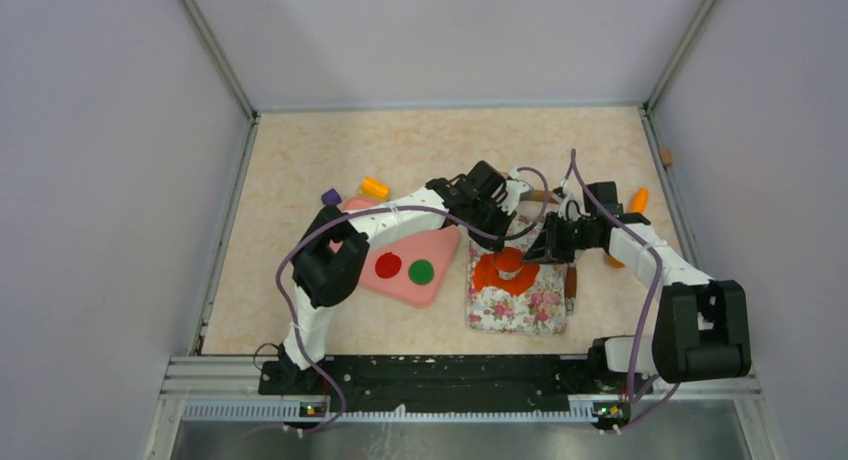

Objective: Roll out the dumpling wrappers from the dough

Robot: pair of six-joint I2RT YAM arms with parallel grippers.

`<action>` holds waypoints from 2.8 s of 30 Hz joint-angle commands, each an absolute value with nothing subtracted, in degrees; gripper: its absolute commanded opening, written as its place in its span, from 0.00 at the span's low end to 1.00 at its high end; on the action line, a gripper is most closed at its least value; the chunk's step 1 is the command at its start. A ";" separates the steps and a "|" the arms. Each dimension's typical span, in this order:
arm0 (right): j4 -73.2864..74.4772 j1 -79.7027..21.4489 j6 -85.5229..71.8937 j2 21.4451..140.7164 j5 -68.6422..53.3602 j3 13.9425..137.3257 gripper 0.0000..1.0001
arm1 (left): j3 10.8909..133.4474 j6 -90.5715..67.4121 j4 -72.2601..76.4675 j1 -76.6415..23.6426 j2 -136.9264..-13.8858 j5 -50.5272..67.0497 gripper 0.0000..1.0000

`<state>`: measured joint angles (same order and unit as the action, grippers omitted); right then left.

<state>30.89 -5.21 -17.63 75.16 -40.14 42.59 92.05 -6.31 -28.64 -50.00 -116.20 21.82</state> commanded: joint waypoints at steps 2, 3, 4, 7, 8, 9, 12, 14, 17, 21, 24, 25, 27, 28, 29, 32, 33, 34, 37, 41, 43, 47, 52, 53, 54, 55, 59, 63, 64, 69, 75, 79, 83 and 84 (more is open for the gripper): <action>29.28 -5.79 -17.09 75.98 -39.23 41.20 0.04 | 93.69 -6.92 -26.19 -50.36 -118.54 22.10 0.00; 29.20 -5.78 -16.98 76.36 -38.87 41.07 0.03 | 93.71 -6.87 -26.11 -50.44 -118.83 22.00 0.00; 29.18 -5.72 -16.96 76.58 -38.39 41.05 0.02 | 93.67 -6.91 -26.04 -50.49 -119.17 21.81 0.00; 29.22 -5.80 -16.84 77.59 -37.55 41.22 0.01 | 93.70 -7.12 -26.02 -50.62 -119.97 21.13 0.00; 29.12 -5.73 -16.82 77.80 -37.47 41.22 0.01 | 93.69 -7.26 -26.02 -50.71 -120.16 20.95 0.00; 29.15 -5.74 -16.81 78.01 -37.44 41.14 0.00 | 93.69 -7.29 -25.94 -50.71 -120.29 20.66 0.00; 28.96 -5.74 -16.88 78.19 -37.27 40.91 0.00 | 94.02 -7.46 -26.10 -50.80 -120.41 19.91 0.00; 28.91 -5.77 -16.96 78.15 -37.11 40.87 0.00 | 94.37 -7.45 -26.38 -50.80 -120.41 18.59 0.00; 29.02 -5.78 -16.52 78.05 -36.71 40.88 0.00 | 95.12 -7.67 -27.25 -50.78 -120.24 15.83 0.00; 29.14 -5.78 -15.89 77.99 -35.98 40.96 0.00 | 95.63 -7.61 -27.60 -50.71 -120.38 14.19 0.00; 29.48 -5.79 -15.27 77.97 -35.53 41.14 0.00 | 95.63 -7.91 -27.47 -50.71 -120.65 14.48 0.00; 29.71 -5.72 -15.04 77.92 -35.43 41.22 0.00 | 95.72 -7.94 -27.43 -50.76 -120.71 14.62 0.00; 30.08 -5.76 -14.59 77.88 -35.15 41.38 0.00 | 95.92 -7.91 -27.34 -50.72 -120.88 14.96 0.00; 30.28 -5.78 -14.40 77.81 -34.89 41.39 0.00 | 96.05 -7.93 -27.38 -50.76 -121.00 15.06 0.00; 30.46 -5.75 -14.27 77.76 -34.63 41.35 0.00 | 96.06 -7.99 -27.34 -50.78 -121.09 15.03 0.00; 30.72 -5.73 -14.03 77.52 -34.25 41.22 0.00 | 96.20 -8.13 -27.25 -50.80 -121.33 15.46 0.00; 30.89 -5.71 -14.06 77.45 -34.16 41.24 0.00 | 96.23 -8.19 -27.25 -50.80 -121.44 15.64 0.00; 31.00 -5.73 -14.03 77.36 -34.23 41.30 0.00 | 96.17 -8.30 -27.25 -50.88 -121.46 15.80 0.00; 31.36 -5.80 -13.90 77.07 -34.30 41.23 0.00 | 96.15 -8.26 -27.25 -51.00 -121.54 15.88 0.00; 31.77 -5.73 -13.71 76.82 -34.28 41.13 0.00 | 96.07 -8.40 -27.16 -51.06 -121.64 16.06 0.00; 31.72 -5.79 -13.71 76.73 -34.23 41.06 0.00 | 96.06 -8.35 -27.14 -51.06 -121.72 16.04 0.00; 31.32 -5.77 -13.75 76.86 -33.85 40.40 0.00 | 95.99 -8.27 -26.99 -51.11 -122.20 15.94 0.00; 31.19 -5.75 -13.39 77.20 -33.05 39.50 0.00 | 95.64 -8.19 -26.81 -51.09 -122.86 15.49 0.00; 31.39 -5.75 -13.24 77.24 -32.49 39.27 0.00 | 95.51 -8.15 -26.73 -51.07 -122.92 15.33 0.00; 31.48 -5.75 -13.25 77.35 -31.79 39.19 0.00 | 95.34 -8.09 -26.76 -51.06 -123.03 15.04 0.00; 31.62 -5.72 -13.16 77.61 -31.18 39.12 0.00 | 95.17 -8.02 -26.80 -51.06 -123.12 14.76 0.00; 31.54 -5.76 -12.87 78.58 -30.57 38.90 0.00 | 93.67 -7.99 -26.37 -50.98 -123.39 14.05 0.00; 31.57 -5.79 -12.94 79.94 -28.92 38.53 0.00 | 89.60 -9.86 -23.95 -50.72 -122.76 13.95 0.00; 31.70 -5.78 -12.88 80.35 -28.61 38.50 0.00 | 88.13 -10.44 -22.67 -50.71 -122.33 13.58 0.00; 32.32 -5.80 -13.66 82.57 -26.19 38.48 0.00 | 79.27 -12.34 -15.34 -50.45 -119.21 11.57 0.00; 32.90 -5.79 -13.18 82.77 -26.95 39.24 0.00 | 75.99 -13.15 -11.77 -50.24 -117.54 11.33 0.00; 35.64 -5.64 -11.50 79.19 -31.07 43.15 0.01 | 77.07 -12.68 -11.63 -49.03 -114.45 11.23 0.00; 39.54 -5.43 -8.98 77.01 -33.33 49.30 0.19 | 76.67 -13.99 -10.68 -47.17 -107.57 10.07 0.36; 40.15 -5.05 -8.77 76.85 -33.24 50.40 0.22 | 76.51 -14.55 -11.06 -46.93 -105.94 8.93 0.43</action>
